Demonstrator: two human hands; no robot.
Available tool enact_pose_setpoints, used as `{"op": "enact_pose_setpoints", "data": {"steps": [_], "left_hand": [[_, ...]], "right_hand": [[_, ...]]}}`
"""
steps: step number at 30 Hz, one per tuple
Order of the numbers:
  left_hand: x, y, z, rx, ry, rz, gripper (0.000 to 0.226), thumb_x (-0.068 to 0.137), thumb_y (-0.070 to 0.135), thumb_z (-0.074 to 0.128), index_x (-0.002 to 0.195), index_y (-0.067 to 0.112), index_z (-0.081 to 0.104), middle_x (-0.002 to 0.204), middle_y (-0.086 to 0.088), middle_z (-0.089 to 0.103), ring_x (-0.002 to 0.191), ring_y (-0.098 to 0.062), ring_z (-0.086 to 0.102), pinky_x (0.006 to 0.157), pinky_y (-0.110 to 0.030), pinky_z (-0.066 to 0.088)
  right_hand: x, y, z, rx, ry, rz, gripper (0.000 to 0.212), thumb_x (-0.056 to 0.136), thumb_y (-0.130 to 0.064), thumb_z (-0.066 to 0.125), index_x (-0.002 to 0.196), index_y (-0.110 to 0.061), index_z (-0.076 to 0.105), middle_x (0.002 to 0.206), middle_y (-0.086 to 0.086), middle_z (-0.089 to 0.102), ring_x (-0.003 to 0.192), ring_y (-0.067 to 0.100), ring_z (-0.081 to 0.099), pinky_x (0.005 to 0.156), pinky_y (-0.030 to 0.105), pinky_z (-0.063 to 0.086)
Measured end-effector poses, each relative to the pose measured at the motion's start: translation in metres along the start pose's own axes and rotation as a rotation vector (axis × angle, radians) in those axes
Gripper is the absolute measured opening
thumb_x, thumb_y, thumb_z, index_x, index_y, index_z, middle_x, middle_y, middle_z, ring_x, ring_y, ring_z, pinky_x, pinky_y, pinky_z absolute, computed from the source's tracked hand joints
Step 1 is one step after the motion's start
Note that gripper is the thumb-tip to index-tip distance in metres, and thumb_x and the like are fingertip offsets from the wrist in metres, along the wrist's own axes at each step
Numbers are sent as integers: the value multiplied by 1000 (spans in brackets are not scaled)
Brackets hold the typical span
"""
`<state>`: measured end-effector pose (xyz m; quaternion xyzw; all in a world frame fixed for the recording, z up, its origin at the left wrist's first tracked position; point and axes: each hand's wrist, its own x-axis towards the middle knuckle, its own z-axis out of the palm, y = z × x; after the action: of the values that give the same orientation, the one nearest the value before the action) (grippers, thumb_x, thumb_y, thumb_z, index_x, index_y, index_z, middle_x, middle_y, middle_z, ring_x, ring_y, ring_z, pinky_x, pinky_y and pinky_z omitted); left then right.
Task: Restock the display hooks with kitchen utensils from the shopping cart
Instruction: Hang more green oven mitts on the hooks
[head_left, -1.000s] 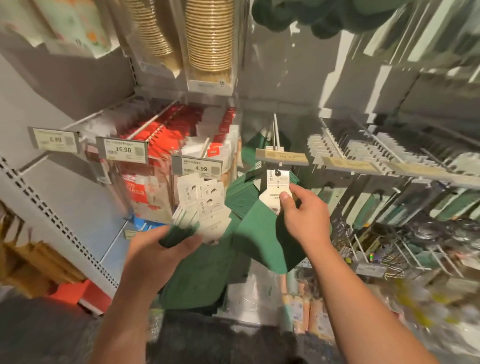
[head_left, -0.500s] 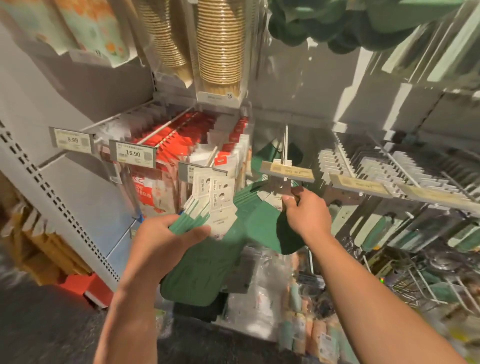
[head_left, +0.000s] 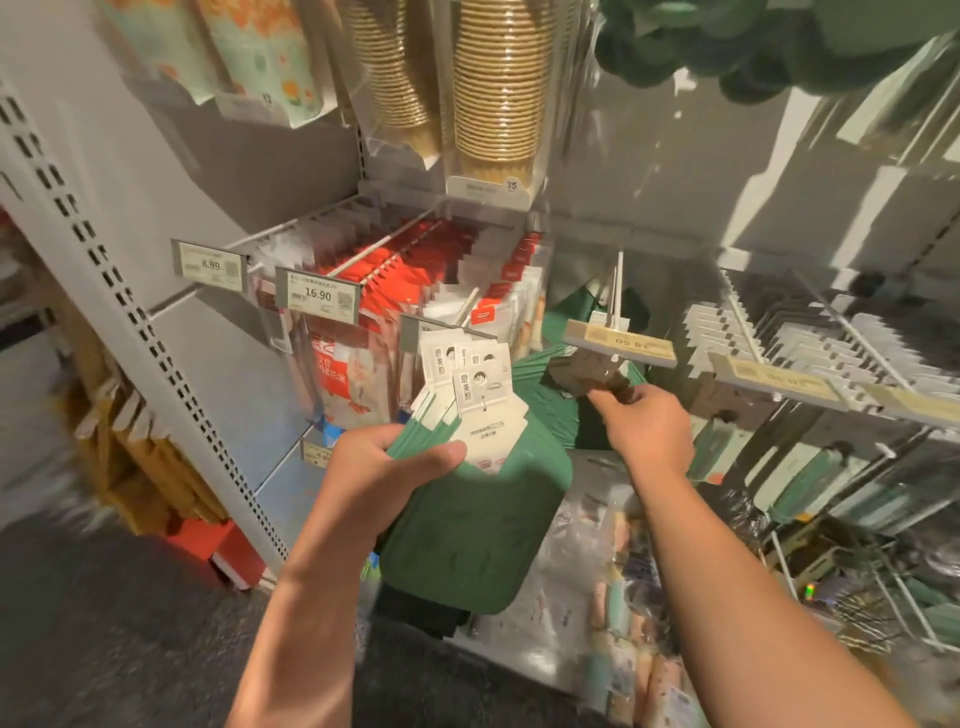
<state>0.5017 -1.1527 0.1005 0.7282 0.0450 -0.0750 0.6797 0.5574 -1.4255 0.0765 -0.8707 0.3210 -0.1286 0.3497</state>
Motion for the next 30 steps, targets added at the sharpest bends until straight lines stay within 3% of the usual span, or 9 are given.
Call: {"op": "enact_pose_setpoints", "data": {"steps": [5, 8, 10, 13, 17, 20, 23, 26, 30], "left_hand": [[4, -2, 5, -33, -20, -50, 17, 72, 20, 90, 84, 10, 84, 86, -12, 80, 75, -26, 76, 77, -51, 63], [7, -4, 9, -11, -22, -37, 16, 73, 24, 89, 83, 13, 84, 84, -8, 80, 77, -26, 76, 77, -50, 62], [7, -6, 13, 10, -26, -2, 30, 64, 37, 86, 80, 11, 83, 81, -6, 79, 72, -24, 72, 69, -45, 58], [9, -13, 20, 46, -19, 51, 51, 56, 50, 84, 74, 3, 78, 71, -8, 71, 65, -19, 60, 63, -36, 45], [8, -17, 27, 57, -23, 114, 54, 60, 51, 85, 73, -1, 75, 69, -11, 70, 64, -17, 59, 63, -36, 44], [7, -20, 27, 60, -13, 100, 34, 75, 31, 91, 73, 0, 77, 66, -6, 71, 61, -17, 60, 62, -38, 44], [7, -21, 26, 42, -15, 83, 26, 79, 26, 89, 71, 4, 77, 69, -9, 72, 62, -20, 63, 64, -41, 46], [5, -19, 26, -16, -29, 21, 17, 80, 21, 88, 73, 7, 80, 70, -3, 75, 64, -15, 69, 69, -42, 52], [3, -16, 24, -48, -61, -38, 17, 81, 21, 87, 69, 11, 81, 75, -6, 78, 68, -17, 73, 73, -41, 56]], "right_hand": [[-40, 13, -1, 228, 164, -108, 35, 91, -49, 71, 92, -17, 55, 101, 4, 55, 88, 25, 56, 72, 34, 37], [-70, 8, -7, 356, 70, -214, 26, 94, -38, 70, 78, -21, 60, 79, 3, 62, 72, 10, 56, 66, 30, 38], [-87, 1, -12, 408, -60, -269, 19, 93, -34, 72, 77, -27, 65, 78, -2, 67, 67, 0, 55, 64, 21, 43], [-99, -6, -13, 343, -204, -370, 8, 91, -33, 74, 91, -39, 68, 98, -21, 65, 91, -6, 58, 76, 9, 41], [-104, -7, -15, 259, -252, -405, 31, 84, -48, 77, 106, -44, 56, 110, -30, 50, 106, 2, 51, 83, 19, 38], [-108, -7, -16, 274, -255, -370, 36, 72, -64, 67, 97, -42, 53, 109, -22, 56, 106, 1, 52, 81, 23, 41], [-108, -7, -14, 235, -265, -370, 36, 78, -67, 68, 96, -37, 59, 106, -15, 62, 103, 11, 58, 82, 34, 46], [-107, -6, -8, 78, -273, -397, 33, 92, -56, 64, 112, -29, 65, 115, -14, 54, 115, 13, 50, 88, 31, 37], [-105, -5, -4, 91, -247, -414, 35, 92, -51, 67, 112, -22, 66, 127, -12, 44, 123, 8, 41, 95, 23, 29]]}}
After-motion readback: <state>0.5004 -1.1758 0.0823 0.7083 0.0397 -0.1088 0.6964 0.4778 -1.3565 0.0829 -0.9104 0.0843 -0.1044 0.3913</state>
